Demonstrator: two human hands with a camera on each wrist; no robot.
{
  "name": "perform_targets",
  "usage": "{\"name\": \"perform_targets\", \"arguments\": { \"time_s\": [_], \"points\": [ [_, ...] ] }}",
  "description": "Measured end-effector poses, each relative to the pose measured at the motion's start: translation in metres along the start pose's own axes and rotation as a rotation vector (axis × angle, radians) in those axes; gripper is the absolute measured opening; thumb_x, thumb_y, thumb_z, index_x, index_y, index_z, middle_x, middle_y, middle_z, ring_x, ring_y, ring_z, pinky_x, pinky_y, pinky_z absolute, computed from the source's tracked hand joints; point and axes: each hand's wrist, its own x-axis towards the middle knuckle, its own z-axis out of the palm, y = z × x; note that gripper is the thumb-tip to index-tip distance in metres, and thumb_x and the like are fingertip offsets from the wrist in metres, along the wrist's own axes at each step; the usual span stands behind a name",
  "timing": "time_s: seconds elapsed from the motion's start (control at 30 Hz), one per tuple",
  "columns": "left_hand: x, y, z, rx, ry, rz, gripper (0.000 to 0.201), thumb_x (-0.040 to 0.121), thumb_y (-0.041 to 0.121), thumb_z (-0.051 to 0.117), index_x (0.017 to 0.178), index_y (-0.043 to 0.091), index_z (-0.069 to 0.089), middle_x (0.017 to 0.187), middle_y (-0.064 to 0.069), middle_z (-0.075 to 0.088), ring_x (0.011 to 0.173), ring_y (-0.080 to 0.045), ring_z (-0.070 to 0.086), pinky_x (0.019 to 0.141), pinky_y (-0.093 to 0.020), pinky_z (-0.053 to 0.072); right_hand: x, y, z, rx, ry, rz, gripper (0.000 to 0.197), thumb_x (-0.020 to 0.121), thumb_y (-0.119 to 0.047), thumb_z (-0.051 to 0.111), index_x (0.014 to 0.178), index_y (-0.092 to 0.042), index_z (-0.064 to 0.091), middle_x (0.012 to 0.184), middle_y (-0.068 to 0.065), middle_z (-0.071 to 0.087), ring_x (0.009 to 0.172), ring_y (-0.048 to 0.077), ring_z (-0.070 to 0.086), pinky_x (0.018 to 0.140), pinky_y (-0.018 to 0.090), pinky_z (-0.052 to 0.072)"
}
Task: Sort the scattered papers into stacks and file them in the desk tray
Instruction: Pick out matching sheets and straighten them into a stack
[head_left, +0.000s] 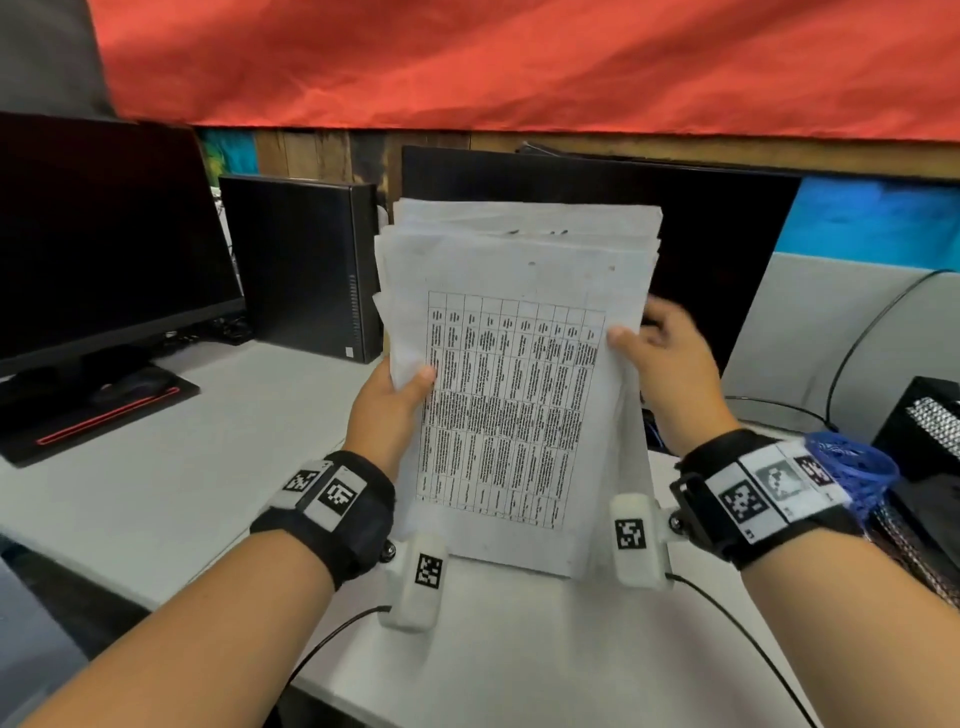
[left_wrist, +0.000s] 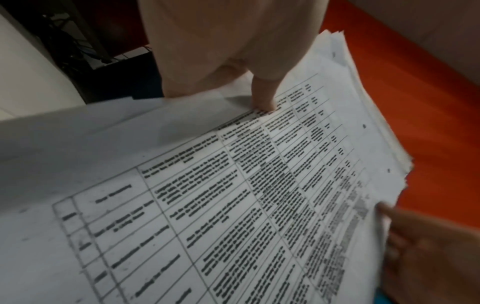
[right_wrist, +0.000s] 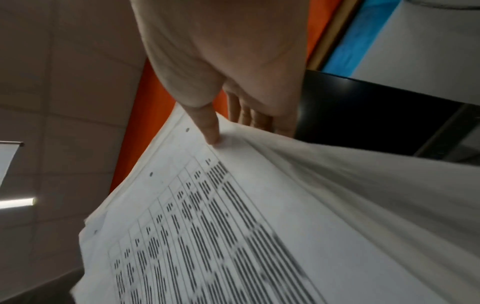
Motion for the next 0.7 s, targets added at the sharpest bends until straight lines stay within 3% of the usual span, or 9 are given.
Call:
{"name": "perform_targets", "arguments": {
  "time_s": [0.07,0.13,0.27,0.37,0.47,0.53,0.6,0.7],
  "points": [
    [-0.002,0.001,0.0,-0.007,0.013,0.009,0.03,0.097,0.023,0.052,0.126,0.024,0.057,0.112,0.011,0.066,0.102,-0.003,0.06,0.086,-0.022,0.043,-0.012,0.017,0.003,-0.088,-0.074,0.116,0.026,0.097,-0.017,0.048,0.123,-0.018,0.053,0.106,-0.006,0.062,0.088,0.001,0.058,0.068,0.018,0.046],
    [-0.005,0.002,0.002,-0.012,0.033,0.004,0.026,0.097,0.025,0.05,0.122,0.027,0.056,0.109,0.015,0.064,0.101,-0.002,0.058,0.087,-0.024,0.041,-0.024,0.031,0.007,-0.118,-0.06,0.163,0.02,0.099,-0.017,0.04,0.113,-0.018,0.054,0.1,-0.007,0.06,0.088,0.006,0.056,0.067,0.021,0.043],
    [-0.019,0.014,0.013,-0.042,0.075,0.03,0.027,0.1,0.028,0.042,0.125,0.023,0.05,0.109,0.011,0.06,0.104,-0.01,0.056,0.087,-0.026,0.041,-0.039,0.036,0.01,-0.059,0.084,0.098,0.02,0.101,-0.016,0.035,0.088,-0.023,0.048,0.077,-0.011,0.047,0.068,0.006,0.044,0.057,0.02,0.032],
    [-0.034,0.021,0.017,-0.085,0.046,0.066,0.022,0.101,0.03,0.039,0.122,0.023,0.04,0.096,0.017,0.055,0.086,0.003,0.053,0.067,-0.015,0.04,-0.047,0.032,0.007,-0.031,0.087,0.067,0.012,0.102,-0.022,0.035,0.104,-0.022,0.047,0.08,-0.012,0.049,0.068,0.006,0.046,0.057,0.022,0.035],
    [-0.045,0.017,0.02,-0.045,-0.017,0.072,0.031,0.1,0.029,0.044,0.128,0.027,0.033,0.099,0.023,0.052,0.086,0.011,0.049,0.066,-0.011,0.037,-0.059,0.035,0.008,-0.019,0.009,0.104,0.02,0.101,-0.028,0.041,0.12,-0.025,0.045,0.102,-0.015,0.055,0.087,0.001,0.053,0.073,0.02,0.041],
    [-0.048,0.014,0.02,0.02,-0.01,0.091,0.038,0.097,0.025,0.049,0.131,0.025,0.033,0.106,0.02,0.055,0.092,0.006,0.054,0.069,-0.01,0.038,-0.065,0.039,0.01,-0.02,-0.004,0.111,0.026,0.101,-0.026,0.042,0.127,-0.026,0.042,0.109,-0.016,0.053,0.096,0.003,0.05,0.085,0.022,0.038],
    [-0.048,0.016,0.02,0.06,-0.013,0.114,0.046,0.096,0.021,0.053,0.137,0.023,0.032,0.118,0.013,0.057,0.101,-0.004,0.057,0.078,-0.014,0.042,-0.062,0.037,0.01,-0.001,0.015,0.097,0.022,0.101,-0.023,0.042,0.122,-0.028,0.044,0.1,-0.021,0.053,0.091,-0.002,0.051,0.081,0.016,0.038],
    [-0.043,0.023,0.02,0.087,-0.035,0.156,0.054,0.094,0.016,0.054,0.141,0.025,0.029,0.124,0.01,0.056,0.105,-0.006,0.057,0.088,-0.021,0.044,-0.052,0.026,0.011,0.02,0.01,0.06,0.016,0.101,-0.022,0.041,0.113,-0.031,0.048,0.094,-0.027,0.053,0.084,-0.012,0.05,0.066,0.008,0.036]
  ]
}}
